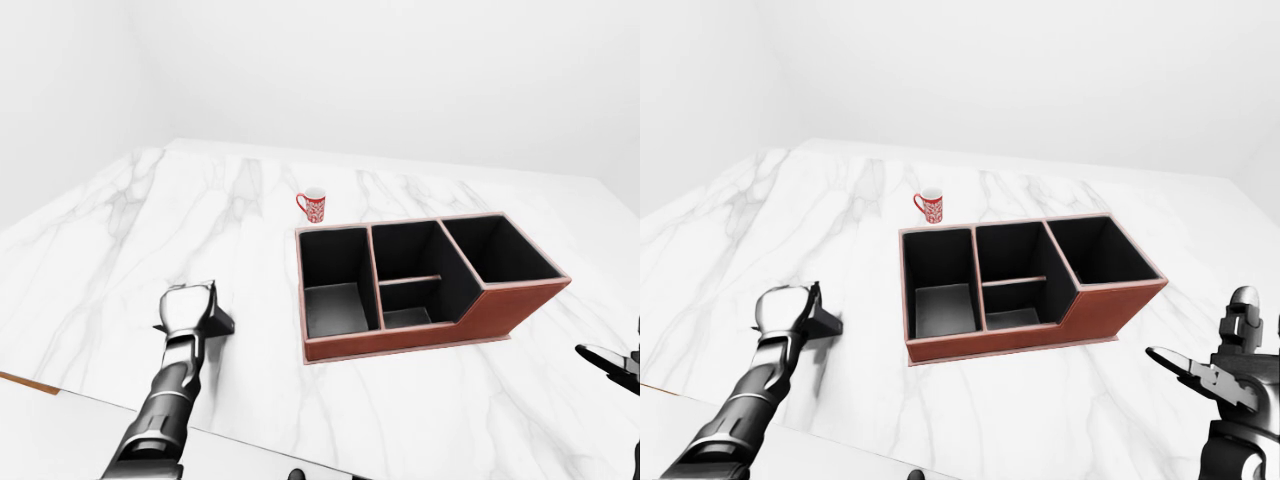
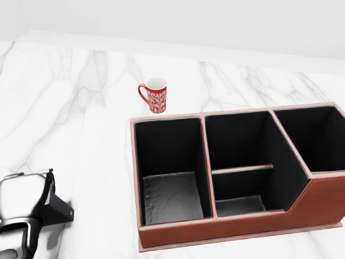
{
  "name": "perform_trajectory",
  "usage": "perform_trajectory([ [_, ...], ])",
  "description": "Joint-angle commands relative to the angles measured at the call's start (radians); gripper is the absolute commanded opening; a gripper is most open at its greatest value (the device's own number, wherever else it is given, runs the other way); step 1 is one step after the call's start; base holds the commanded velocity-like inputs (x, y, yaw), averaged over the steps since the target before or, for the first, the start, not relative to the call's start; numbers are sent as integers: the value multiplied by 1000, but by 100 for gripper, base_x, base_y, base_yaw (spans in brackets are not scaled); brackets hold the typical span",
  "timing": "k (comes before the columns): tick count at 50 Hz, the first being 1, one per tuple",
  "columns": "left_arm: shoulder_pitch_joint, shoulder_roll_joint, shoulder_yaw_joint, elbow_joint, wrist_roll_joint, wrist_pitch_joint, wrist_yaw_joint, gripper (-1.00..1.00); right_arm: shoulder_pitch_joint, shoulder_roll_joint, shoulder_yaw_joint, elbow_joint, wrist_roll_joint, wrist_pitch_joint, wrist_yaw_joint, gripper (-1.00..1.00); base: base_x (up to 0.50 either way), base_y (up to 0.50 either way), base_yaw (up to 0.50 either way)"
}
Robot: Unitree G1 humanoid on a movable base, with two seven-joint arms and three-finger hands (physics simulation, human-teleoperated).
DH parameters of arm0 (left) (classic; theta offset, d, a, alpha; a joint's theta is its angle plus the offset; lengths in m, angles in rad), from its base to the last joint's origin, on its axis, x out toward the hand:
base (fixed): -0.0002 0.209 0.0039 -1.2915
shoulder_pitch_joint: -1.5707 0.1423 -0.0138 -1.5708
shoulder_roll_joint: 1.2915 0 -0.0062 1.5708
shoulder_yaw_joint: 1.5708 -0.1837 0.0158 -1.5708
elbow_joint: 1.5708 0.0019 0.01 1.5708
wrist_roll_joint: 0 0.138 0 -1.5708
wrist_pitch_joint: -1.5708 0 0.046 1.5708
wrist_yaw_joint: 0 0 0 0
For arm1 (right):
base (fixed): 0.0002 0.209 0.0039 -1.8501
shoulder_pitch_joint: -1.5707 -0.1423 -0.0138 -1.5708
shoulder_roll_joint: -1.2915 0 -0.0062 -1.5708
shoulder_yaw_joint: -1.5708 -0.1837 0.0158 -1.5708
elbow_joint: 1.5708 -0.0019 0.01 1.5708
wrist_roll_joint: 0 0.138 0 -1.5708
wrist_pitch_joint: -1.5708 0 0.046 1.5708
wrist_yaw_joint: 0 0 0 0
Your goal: Pick up the book and place it in the left compartment of the caddy.
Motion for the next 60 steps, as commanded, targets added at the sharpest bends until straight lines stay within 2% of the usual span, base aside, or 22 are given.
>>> perform_trajectory([
  [1, 256, -50, 65, -477, 45, 0, 0, -100, 4, 1, 2, -8, 0, 4, 0, 100, 0, 0, 0],
  [5, 347, -75, 104, -683, 102, 0, 0, -100, 2, 2, 1, -6, -1, 5, 2, 100, 0, 0, 0],
  [8, 350, -82, 114, -689, 112, 0, 0, -100, 2, 2, 1, -6, -1, 5, 2, 100, 0, 0, 0],
  [9, 376, -85, 134, -771, 121, 0, 0, -100, 1, 3, 3, -5, -3, 4, 3, 100, 0, 0, 0],
  [13, 402, -106, 163, -832, 156, 0, 0, -100, -1, 2, 4, 1, -5, 0, 4, 100, 0, 0, 0],
  [23, 459, -145, 194, -974, 213, 0, -9, -100, 0, 2, 4, 5, -4, -1, 5, 100, 0, 0, 0],
  [40, 560, -248, 130, -1245, 333, 0, -17, -100, 3, 3, 1, 4, -1, 2, 7, 100, 0, 0, 0],
  [44, 570, -260, 124, -1291, 348, 0, -38, -100, 3, 3, 1, 2, -1, 3, 5, 100, 0, 0, 0],
  [46, 577, -266, 120, -1315, 358, 0, -49, -100, -2, 1, 4, 16, -4, -6, 8, 100, 0, 0, 0],
  [51, 590, -278, 110, -1355, 376, 0, -67, -100, 5, 3, 1, 0, 0, 4, 5, 100, 0, 0, 0],
  [60, 612, -300, 79, -1400, 411, 0, -71, -100, 3, 4, 1, 6, -3, 0, 9, 100, 0, 0, 0],
])
